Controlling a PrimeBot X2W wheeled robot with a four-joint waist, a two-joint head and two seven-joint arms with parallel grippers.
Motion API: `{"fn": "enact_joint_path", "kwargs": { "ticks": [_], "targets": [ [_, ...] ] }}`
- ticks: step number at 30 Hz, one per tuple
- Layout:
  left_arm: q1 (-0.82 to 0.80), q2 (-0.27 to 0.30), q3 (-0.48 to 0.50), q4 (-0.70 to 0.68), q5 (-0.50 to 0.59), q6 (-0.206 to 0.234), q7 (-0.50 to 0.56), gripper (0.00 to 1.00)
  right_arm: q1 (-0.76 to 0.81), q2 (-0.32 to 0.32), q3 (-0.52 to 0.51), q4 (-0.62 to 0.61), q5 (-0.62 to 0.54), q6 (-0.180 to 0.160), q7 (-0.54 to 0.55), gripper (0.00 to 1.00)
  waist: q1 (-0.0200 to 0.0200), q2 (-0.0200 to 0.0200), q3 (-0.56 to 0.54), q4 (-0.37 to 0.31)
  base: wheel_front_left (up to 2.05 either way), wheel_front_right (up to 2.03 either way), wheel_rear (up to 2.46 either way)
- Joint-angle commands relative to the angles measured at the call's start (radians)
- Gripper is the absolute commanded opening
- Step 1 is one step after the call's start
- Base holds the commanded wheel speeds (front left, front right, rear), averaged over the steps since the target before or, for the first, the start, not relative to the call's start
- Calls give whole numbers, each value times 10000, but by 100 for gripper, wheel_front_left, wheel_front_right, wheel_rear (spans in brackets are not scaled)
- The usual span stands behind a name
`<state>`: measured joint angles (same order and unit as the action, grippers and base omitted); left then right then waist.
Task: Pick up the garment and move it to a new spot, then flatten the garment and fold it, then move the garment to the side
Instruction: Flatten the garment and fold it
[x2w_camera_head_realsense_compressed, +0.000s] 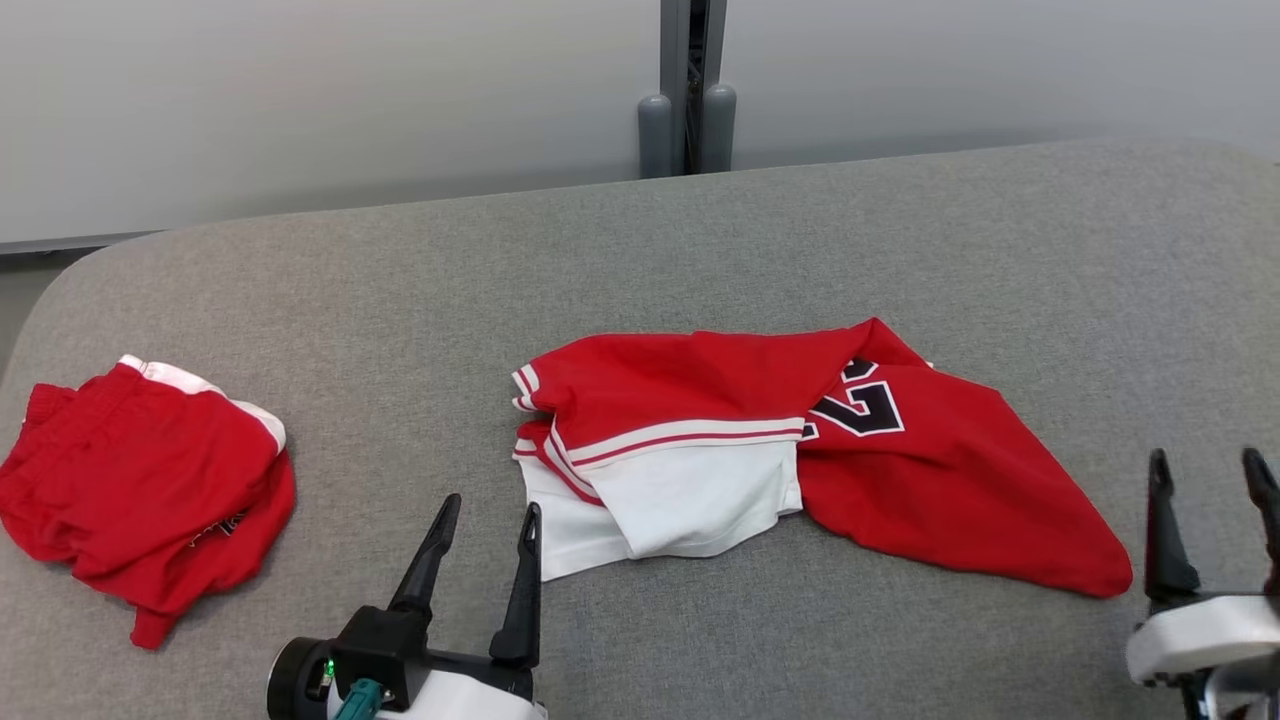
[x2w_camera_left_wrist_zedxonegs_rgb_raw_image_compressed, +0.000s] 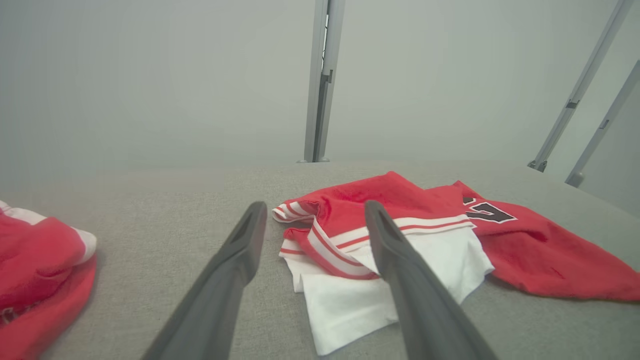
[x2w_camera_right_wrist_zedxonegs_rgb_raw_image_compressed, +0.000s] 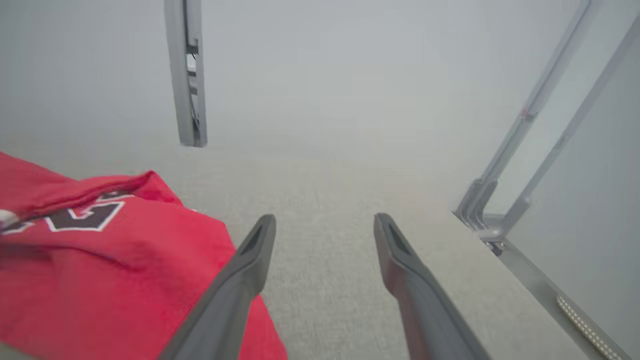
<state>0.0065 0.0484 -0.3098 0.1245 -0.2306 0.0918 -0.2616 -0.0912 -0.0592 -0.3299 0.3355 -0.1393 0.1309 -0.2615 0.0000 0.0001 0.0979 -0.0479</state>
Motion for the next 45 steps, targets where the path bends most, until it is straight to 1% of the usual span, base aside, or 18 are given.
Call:
{"fn": "enact_joint_path", "kwargs": {
  "ticks": [1, 5, 6, 10, 13, 15, 17, 23, 24, 25, 26, 32, 33, 35, 38, 39, 42, 45],
  "targets": [
    [-237, 37, -132, 108, -88, -69, -45, 100, -32, 48, 651, -680, 430, -2, -55, 100, 0, -1, 4, -105, 0, 0, 0],
    [-319, 37, -550, 528, -441, -165, -45, 100, 114, 59, 1825, -1871, 1359, -2, -55, 100, 0, -1, 28, -215, 0, 0, 0],
    [-429, 39, -807, 843, -640, -201, -33, 100, 223, 63, 2320, -2253, 1681, -2, -57, 100, 0, -1, 33, -249, 0, 0, 0],
    [-657, 39, -1369, 1428, -1377, -307, 179, 100, 483, 61, 3014, -2546, 2031, -2, -55, 100, 0, -1, 71, -291, 0, 0, 0],
    [-877, 37, -1668, 1740, -1734, -351, 427, 100, 554, 56, 3193, -2510, 2069, -2, -55, 100, 0, -1, 126, -310, 0, 0, 0],
    [-1401, 39, -2210, 2312, -2203, -373, 801, 100, 524, 58, 3358, -2482, 2173, -2, -55, 100, 0, -1, 276, -402, 0, 0, 0],
    [-1726, 40, -2431, 2639, -2188, -332, 945, 100, 435, 60, 3461, -2474, 2188, -2, -55, 100, 0, -1, 364, -485, 0, 0, 0],
    [-2443, 39, -2792, 3409, -2435, -447, 1388, 100, 251, 60, 3536, -2562, 2198, -2, -55, 100, 0, -1, 639, -790, 0, 0, 0],
    [-2538, 34, -2821, 3471, -2462, -480, 1427, 89, 221, 61, 3529, -2580, 2173, -2, -55, 100, 0, -1, 678, -856, 0, 0, 0],
    [-2664, 37, -2828, 3477, -2473, -480, 1308, 42, 204, 60, 3516, -2604, 2148, -2, -55, 100, 0, -1, 713, -916, 0, 0, 0],
    [-2747, 40, -2814, 3432, -2477, -498, 1209, 0, 201, 58, 3499, -2617, 2139, -2, -55, 100, 0, -1, 743, -976, 0, 0, 0],
    [-2889, 114, -2717, 2687, -2508, -550, 723, 0, 253, 60, 3501, -2581, 2201, -2, -55, 100, 0, -1, 793, -1330, 0, 0, 0],
    [-2899, 148, -2510, 2151, -2732, -589, 628, 0, 258, 62, 3524, -2565, 2233, -2, -55, 100, 0, -1, 777, -1447, 0, 0, 0],
    [-3046, 181, -2229, 1559, -3031, -672, 565, 0, 279, 62, 3553, -2541, 2264, -2, -55, 100, 0, -1, 755, -1544, 0, 0, 0],
    [-3519, 374, -1817, 931, -3345, -815, 809, 0, 288, 59, 3563, -2511, 2283, -2, -55, 100, 0, -1, 765, -1647, 0, 0, 0],
    [-3783, 512, -1749, 870, -3298, -834, 935, 0, 290, 60, 3558, -2498, 2301, -2, -55, 100, 0, -1, 773, -1669, 0, 0, 0],
    [-4734, 634, -1313, 1023, -3577, -904, 1260, 0, 193, 61, 3652, -2467, 2328, -2, -55, 100, 0, -1, 858, -1822, 0, 0, 0],
    [-5851, 897, -878, 1731, -3610, -923, 1332, 0, 54, 61, 3850, -2435, 2386, -2, -55, 100, 0, -1, 1043, -2067, 0, 0, 0]
  ]
}}
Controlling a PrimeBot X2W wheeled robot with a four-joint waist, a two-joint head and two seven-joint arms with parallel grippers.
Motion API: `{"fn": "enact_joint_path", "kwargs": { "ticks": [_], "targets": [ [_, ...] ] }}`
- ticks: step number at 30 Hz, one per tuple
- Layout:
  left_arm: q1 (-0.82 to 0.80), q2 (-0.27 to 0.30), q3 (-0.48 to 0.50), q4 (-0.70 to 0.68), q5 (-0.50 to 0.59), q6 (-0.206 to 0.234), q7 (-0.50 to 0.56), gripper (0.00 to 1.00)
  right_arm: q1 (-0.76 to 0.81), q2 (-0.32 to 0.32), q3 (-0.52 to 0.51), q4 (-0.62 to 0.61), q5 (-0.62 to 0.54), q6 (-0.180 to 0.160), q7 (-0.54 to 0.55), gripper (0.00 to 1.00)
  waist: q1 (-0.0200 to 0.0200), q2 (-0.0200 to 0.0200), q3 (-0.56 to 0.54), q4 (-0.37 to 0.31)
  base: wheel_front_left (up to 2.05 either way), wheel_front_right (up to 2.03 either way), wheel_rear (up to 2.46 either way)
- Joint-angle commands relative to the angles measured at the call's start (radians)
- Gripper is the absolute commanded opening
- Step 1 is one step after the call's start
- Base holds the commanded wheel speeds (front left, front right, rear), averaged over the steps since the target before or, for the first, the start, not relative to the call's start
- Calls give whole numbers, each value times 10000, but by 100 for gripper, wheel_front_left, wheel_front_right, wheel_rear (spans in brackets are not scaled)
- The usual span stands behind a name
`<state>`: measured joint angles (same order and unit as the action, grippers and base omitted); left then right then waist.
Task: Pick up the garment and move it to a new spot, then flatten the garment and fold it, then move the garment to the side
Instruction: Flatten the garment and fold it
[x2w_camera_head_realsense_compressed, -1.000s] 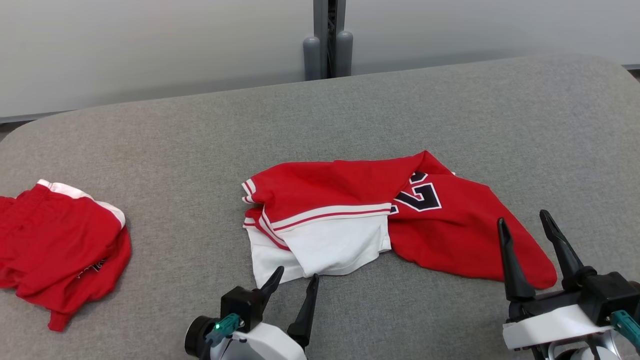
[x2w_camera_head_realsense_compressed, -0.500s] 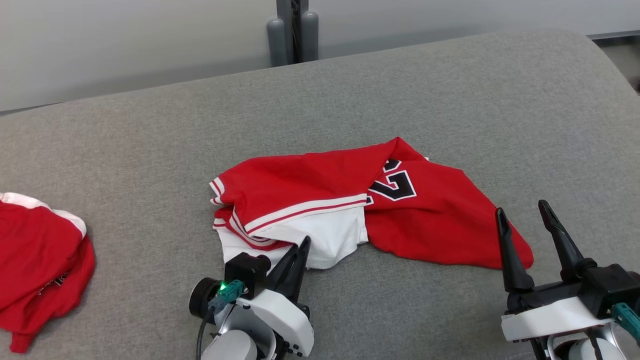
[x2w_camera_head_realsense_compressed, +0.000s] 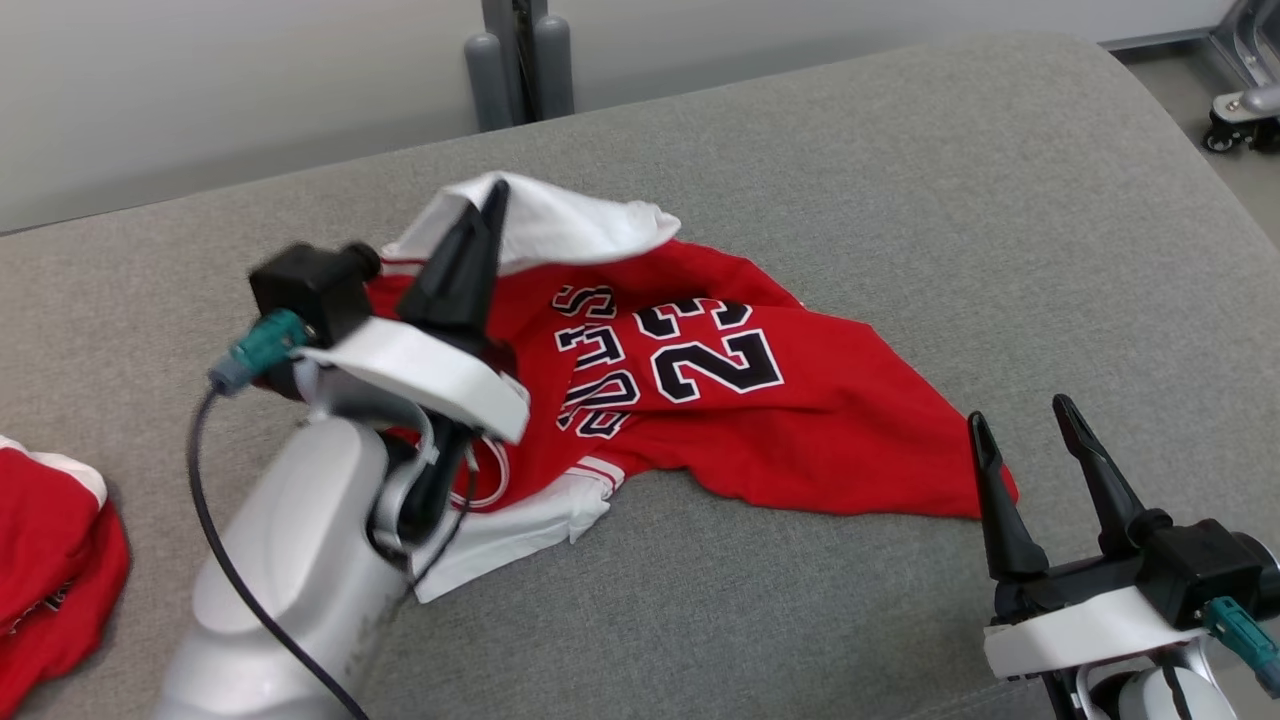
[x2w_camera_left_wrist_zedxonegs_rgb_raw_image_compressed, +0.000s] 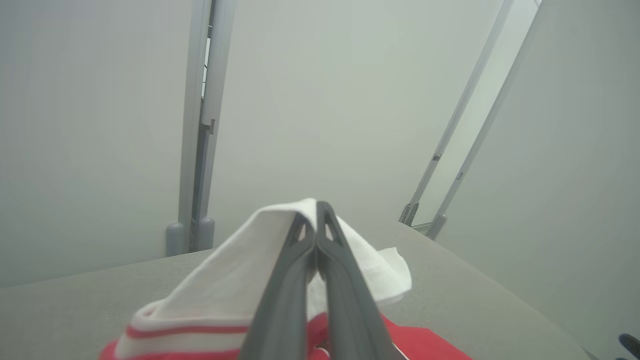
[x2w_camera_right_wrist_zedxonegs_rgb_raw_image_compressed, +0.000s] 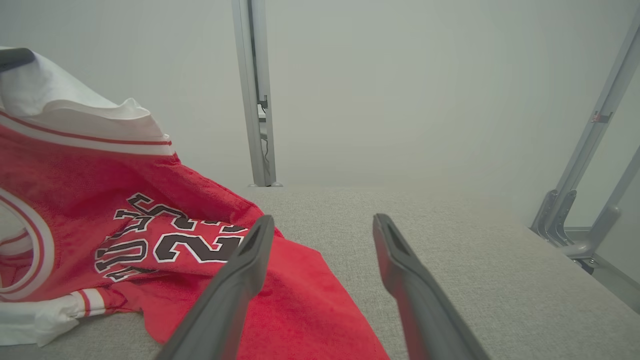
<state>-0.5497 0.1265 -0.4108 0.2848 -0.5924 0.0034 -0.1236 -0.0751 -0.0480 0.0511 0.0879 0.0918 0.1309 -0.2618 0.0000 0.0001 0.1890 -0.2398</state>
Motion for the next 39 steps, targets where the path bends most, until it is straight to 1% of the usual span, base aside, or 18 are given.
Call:
{"fn": "enact_joint_path", "kwargs": {
  "ticks": [1, 4, 7, 8, 10, 11, 13, 14, 15, 16, 19, 23, 26, 31, 35, 39],
  "targets": [
    [-694, 196, 283, 434, 1, -42, -109, 0, -158, -47, 92, 47, 101, -2, -51, 100, 0, -1, 215, -240, 0, 0, 0],
    [-1905, 499, 635, 1567, 143, -67, -246, 0, -382, -51, 288, 17, 256, -2, -51, 100, 0, -1, 577, -545, 0, 0, 0],
    [-3059, 820, 825, 2737, 259, -227, -379, 0, -601, -50, 378, 58, 421, -2, -51, 100, 0, -1, 972, -875, 0, 0, 0],
    [-3059, 820, 825, 2737, 259, -227, -379, 0, -601, -50, 378, 58, 421, -2, -51, 100, 0, -1, 972, -875, 0, 0, 0],
    [-3732, 1010, 943, 3626, 287, -306, -477, 0, -739, -49, 341, 70, 548, -2, -51, 100, 0, -1, 1194, -1069, 0, 0, 0],
    [-4030, 1100, 952, 4028, 340, -309, -507, 0, -808, -49, 331, 76, 594, -2, -51, 100, 0, -1, 1299, -1160, 0, 0, 0],
    [-4616, 1281, 1070, 4842, 457, -175, -724, 0, -923, -43, 420, 73, 692, -2, -51, 100, 0, -1, 1491, -1334, 0, 0, 0],
    [-4840, 1317, 1160, 5191, 455, -123, -852, 18, -965, -41, 456, 80, 728, -2, -51, 100, 0, -1, 1572, -1410, 0, 0, 0],
    [-5039, 1343, 1210, 5524, 486, -62, -954, 95, -1000, -46, 471, 87, 791, -2, -51, 100, 0, -1, 1637, -1471, 0, 0, 0],
    [-5198, 1361, 1206, 5760, 554, -68, -1067, 100, -1019, -53, 472, 100, 821, -2, -51, 100, 0, -1, 1682, -1521, 0, 0, 0],
    [-5437, 1310, 1210, 6196, 679, -225, -1289, 100, -973, -50, 372, 118, 936, -2, -51, 100, 0, -1, 1720, -1540, 0, 0, 0],
    [-5110, 1238, 1191, 6080, 857, -406, -1408, 100, -794, -46, 298, 209, 908, -2, -51, 100, 0, -1, 1555, -1274, 0, 0, 0],
    [-4427, 1154, 1514, 5115, 980, -427, -1416, 100, -727, -49, 248, 208, 845, -2, -51, 100, 0, -1, 1328, -936, 0, 0, 0],
    [-2335, 868, 2065, 3228, 1117, -425, -1423, 100, -551, -53, 203, 258, 593, -2, -51, 100, 0, -1, 748, -183, 0, 0, 0],
    [-345, 509, 2569, 1696, 1284, -165, -1422, 100, -342, -53, 272, 361, 428, -2, -51, 100, 0, -1, 245, 366, 0, 0, 0],
    [1413, 68, 2735, 390, 1679, 128, -1423, 100, -180, -55, 284, 480, 380, -2, -51, 100, 0, -1, -253, 895, 0, 0, 0]
  ]
}}
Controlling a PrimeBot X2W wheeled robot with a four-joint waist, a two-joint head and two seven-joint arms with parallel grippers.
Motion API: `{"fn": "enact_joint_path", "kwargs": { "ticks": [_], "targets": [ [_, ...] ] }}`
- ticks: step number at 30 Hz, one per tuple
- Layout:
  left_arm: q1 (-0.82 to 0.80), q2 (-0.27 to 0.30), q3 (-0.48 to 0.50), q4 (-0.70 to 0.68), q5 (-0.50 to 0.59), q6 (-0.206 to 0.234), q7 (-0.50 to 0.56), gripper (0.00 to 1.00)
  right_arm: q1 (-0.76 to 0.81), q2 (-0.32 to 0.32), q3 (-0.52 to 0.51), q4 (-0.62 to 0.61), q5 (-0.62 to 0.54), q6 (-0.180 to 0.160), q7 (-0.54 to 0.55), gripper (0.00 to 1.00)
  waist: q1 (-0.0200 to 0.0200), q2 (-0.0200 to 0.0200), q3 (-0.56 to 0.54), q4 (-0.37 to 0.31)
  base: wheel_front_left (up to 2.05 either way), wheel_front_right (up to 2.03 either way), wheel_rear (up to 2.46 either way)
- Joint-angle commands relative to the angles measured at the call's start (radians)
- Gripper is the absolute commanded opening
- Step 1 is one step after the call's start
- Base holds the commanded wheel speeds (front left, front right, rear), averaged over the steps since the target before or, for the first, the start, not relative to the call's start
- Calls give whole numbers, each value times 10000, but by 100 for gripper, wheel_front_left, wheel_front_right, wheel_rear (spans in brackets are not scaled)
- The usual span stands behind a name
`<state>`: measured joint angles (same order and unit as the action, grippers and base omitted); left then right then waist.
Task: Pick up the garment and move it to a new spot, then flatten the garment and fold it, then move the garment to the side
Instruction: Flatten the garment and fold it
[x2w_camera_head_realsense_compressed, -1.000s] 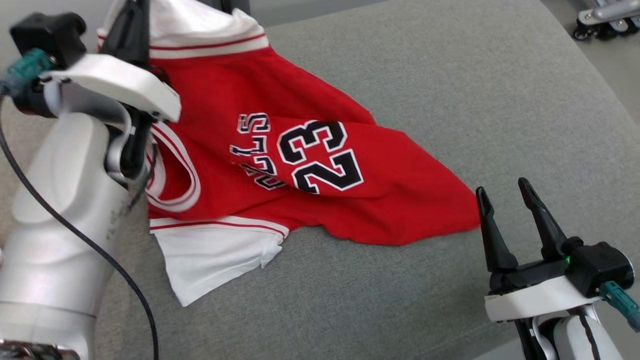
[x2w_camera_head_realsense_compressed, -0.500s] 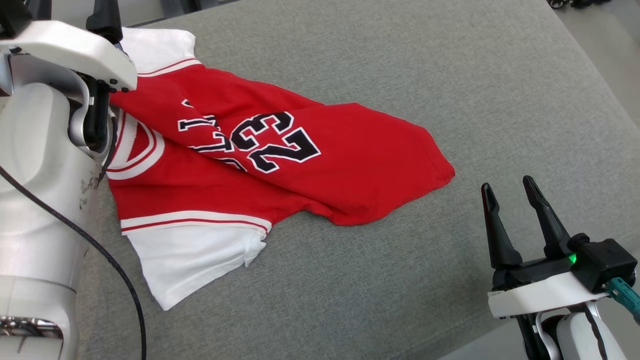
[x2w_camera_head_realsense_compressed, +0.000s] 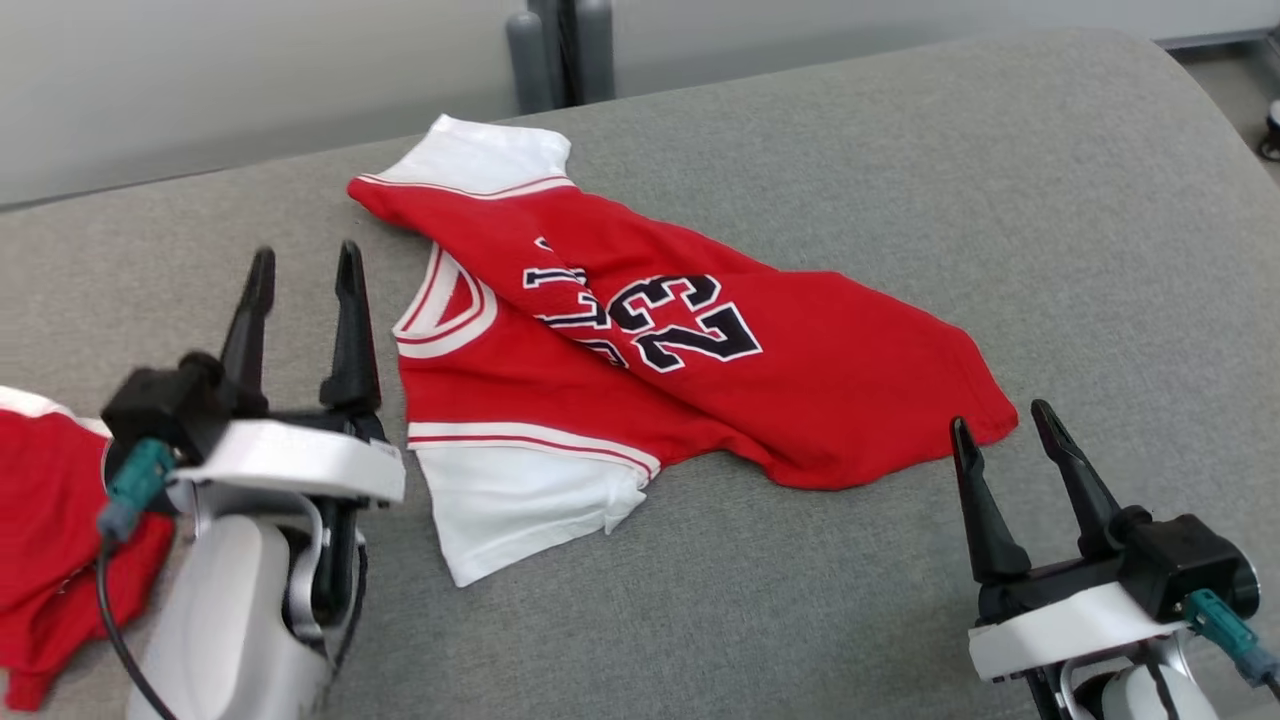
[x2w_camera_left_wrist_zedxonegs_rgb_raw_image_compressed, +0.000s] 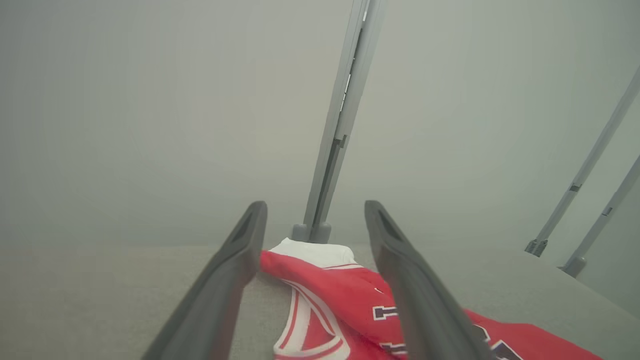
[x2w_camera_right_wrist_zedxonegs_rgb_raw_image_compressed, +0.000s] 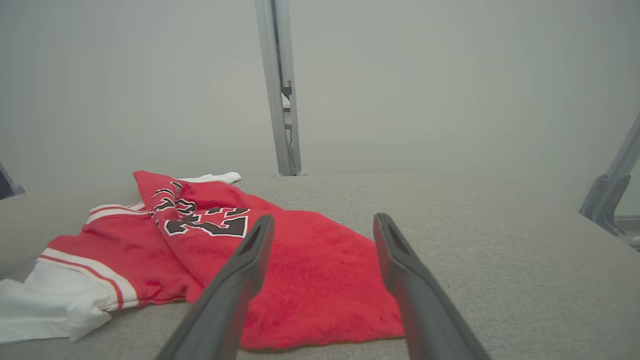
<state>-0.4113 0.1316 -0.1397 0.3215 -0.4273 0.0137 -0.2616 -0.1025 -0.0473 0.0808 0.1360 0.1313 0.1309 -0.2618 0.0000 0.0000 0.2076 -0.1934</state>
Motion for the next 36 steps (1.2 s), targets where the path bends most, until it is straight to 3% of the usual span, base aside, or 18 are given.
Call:
{"fn": "enact_joint_path", "kwargs": {
  "ticks": [1, 9, 18, 23, 28, 36],
  "targets": [
    [436, -70, 95, -298, 108, 146, -44, 100, 141, -64, 36, 69, -16, -2, -53, 100, 0, 0, -554, 531, 0, 0, 0],
    [3129, -595, -260, -1718, 588, 612, -43, 100, 607, -67, 5, 465, 0, -2, -51, 100, 0, 0, -1489, 1384, 0, 0, 0],
    [4920, -750, -134, -2820, 1392, 1201, -44, 100, 1205, -58, -2, 325, 56, -2, -51, 100, 0, 0, -2137, 1839, 0, 0, 0],
    [5584, -788, -161, -3092, 1824, 1457, -44, 100, 1539, -63, 110, 244, -23, -2, -51, 100, 0, 0, -2329, 1931, 0, 0, 0],
    [5884, -792, -536, -2923, 1599, 1714, -44, 100, 1729, -64, 159, 286, -43, -2, -51, 100, 0, 0, -2390, 1977, 0, 0, 0],
    [5600, -796, -837, -2614, 1644, 1747, -44, 100, 1796, -63, 201, 287, -40, -2, -51, 100, 0, 0, -2348, 2067, 0, 0, 0]
  ]
}}
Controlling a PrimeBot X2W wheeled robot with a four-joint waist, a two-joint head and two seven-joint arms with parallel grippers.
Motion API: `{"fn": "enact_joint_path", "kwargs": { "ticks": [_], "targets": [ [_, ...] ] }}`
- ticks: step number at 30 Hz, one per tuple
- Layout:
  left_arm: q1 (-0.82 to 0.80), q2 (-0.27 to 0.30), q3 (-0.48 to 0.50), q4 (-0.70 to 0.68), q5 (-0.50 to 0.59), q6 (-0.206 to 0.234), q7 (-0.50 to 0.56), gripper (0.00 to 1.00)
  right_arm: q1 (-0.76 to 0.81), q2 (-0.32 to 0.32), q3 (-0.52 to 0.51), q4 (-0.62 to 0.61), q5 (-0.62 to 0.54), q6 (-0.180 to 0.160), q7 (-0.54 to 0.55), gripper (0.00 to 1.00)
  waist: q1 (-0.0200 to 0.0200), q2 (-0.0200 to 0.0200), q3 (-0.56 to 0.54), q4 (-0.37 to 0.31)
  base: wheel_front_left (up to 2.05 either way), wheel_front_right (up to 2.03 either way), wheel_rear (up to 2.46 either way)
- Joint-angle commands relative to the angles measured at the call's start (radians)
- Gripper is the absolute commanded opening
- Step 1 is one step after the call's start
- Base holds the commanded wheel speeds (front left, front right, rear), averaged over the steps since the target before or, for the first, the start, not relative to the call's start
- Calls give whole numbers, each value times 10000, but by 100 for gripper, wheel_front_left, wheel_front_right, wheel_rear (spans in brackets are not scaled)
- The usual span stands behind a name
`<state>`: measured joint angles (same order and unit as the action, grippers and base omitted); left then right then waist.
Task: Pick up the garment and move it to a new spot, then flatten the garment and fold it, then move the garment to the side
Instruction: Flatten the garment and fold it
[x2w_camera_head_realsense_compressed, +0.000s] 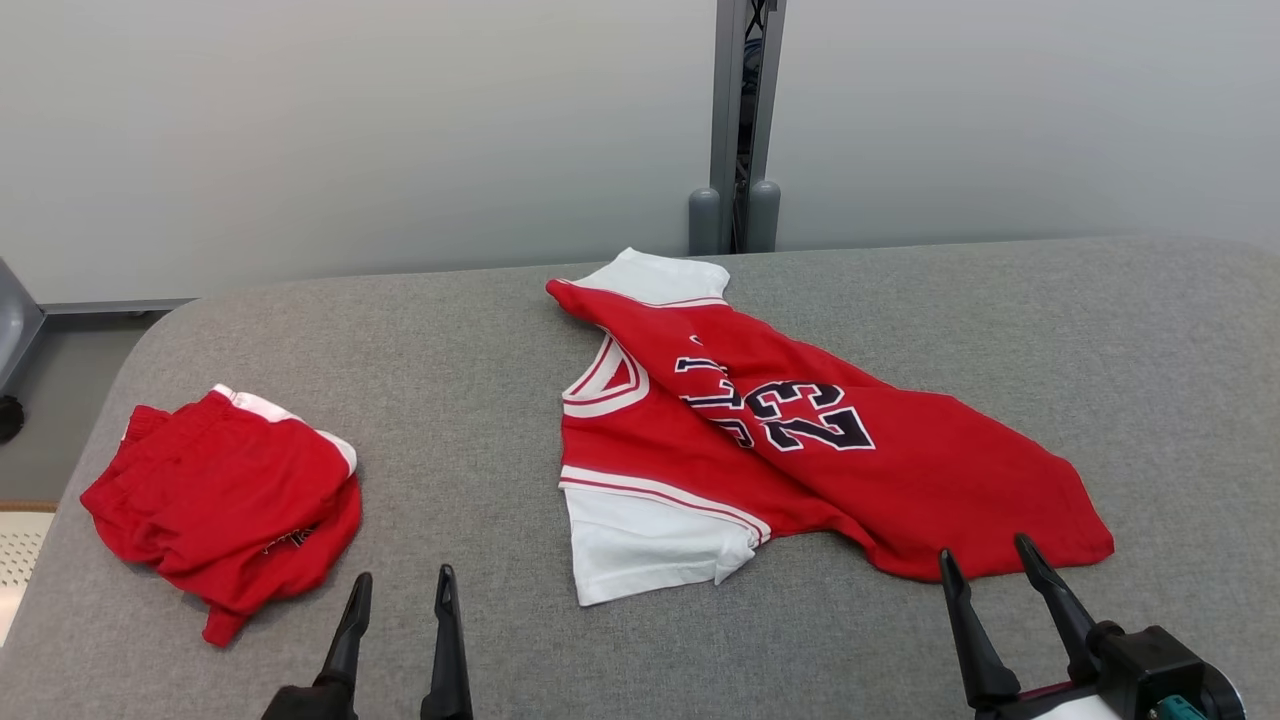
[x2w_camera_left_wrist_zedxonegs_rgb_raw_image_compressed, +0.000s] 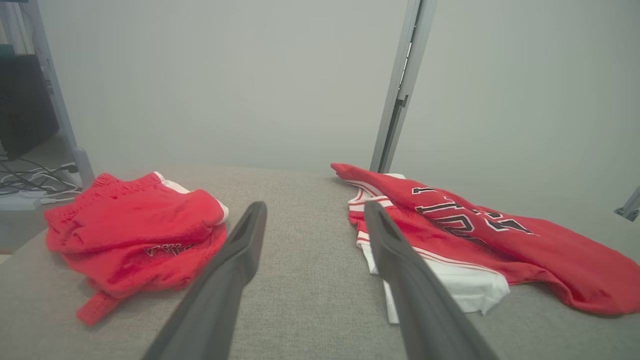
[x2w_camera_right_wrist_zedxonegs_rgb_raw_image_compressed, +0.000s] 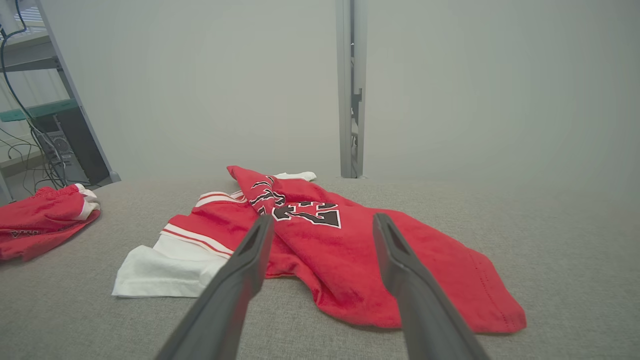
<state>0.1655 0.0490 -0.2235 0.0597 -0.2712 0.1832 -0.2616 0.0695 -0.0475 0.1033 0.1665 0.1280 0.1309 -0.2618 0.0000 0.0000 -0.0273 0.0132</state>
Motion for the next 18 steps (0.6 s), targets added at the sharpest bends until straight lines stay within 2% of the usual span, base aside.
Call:
{"fn": "enact_joint_path", "kwargs": {
  "ticks": [1, 11, 18],
  "targets": [
    [-162, 30, -10, 16, 75, 73, -44, 100, 71, -61, -26, -7, -14, -2, -51, 100, 0, 0, 1, 1, 0, 0, 0],
    [-144, 31, -166, 149, 46, 57, -44, 100, -21, -61, -4, 115, 30, -2, -51, 100, 0, 0, -6, -115, 0, 0, 0],
    [-458, 32, -580, 1190, -293, -201, -46, 100, -119, -61, 58, 158, 1, -2, -51, 100, 0, 0, 78, -291, 0, 0, 0]
  ]
}}
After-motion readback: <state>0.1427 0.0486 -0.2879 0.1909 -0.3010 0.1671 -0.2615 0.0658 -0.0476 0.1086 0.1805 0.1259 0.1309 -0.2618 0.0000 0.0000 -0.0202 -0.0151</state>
